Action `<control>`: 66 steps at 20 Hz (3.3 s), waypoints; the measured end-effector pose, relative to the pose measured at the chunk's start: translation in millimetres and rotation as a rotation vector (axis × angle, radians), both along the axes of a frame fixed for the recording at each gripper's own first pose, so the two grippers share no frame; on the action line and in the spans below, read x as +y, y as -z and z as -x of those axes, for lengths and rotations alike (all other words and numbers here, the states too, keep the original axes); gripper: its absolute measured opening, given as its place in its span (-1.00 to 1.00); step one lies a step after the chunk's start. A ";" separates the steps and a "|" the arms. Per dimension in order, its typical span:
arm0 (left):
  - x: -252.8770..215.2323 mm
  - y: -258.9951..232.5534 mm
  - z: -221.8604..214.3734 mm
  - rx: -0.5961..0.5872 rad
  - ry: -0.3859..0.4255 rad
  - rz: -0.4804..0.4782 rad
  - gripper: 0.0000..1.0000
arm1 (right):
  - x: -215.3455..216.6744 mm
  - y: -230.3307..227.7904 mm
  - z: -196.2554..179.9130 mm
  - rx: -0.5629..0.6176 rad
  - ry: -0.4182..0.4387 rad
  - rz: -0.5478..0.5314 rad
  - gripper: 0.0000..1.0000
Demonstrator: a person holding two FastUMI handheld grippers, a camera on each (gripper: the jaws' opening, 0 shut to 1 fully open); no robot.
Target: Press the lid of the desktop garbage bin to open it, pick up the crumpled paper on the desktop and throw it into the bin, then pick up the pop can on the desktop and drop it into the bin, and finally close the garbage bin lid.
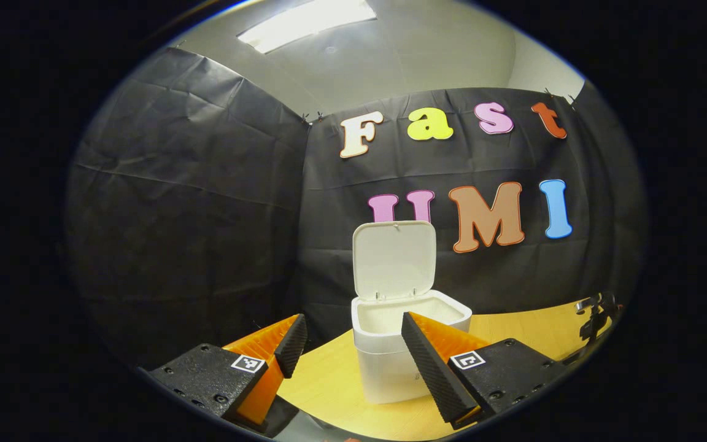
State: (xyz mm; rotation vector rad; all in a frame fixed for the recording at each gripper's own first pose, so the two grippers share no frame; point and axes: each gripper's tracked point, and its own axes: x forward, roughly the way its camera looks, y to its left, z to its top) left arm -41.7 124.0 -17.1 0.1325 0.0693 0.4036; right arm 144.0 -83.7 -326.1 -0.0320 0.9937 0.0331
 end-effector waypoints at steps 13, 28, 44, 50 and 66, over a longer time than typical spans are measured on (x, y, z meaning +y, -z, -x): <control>68.8 4.6 20.5 0.000 -0.061 0.059 0.87 | 182.7 -243.6 -78.7 -0.411 -0.305 -0.102 -0.51; 157.3 -7.5 100.0 0.027 -0.288 -0.022 0.87 | 387.0 -238.8 -104.4 -0.409 -0.589 -0.152 -0.14; -23.4 -6.3 -47.7 -0.018 0.327 -0.018 0.86 | 165.7 -274.5 -86.1 -0.494 -0.181 -0.047 0.99; -143.0 10.0 -104.7 -0.037 0.652 0.084 0.86 | -14.3 -295.1 8.6 -0.524 0.195 0.049 0.98; -272.9 258.3 -161.3 0.451 0.767 0.118 0.88 | -165.0 -278.4 293.0 -0.477 0.863 0.202 0.95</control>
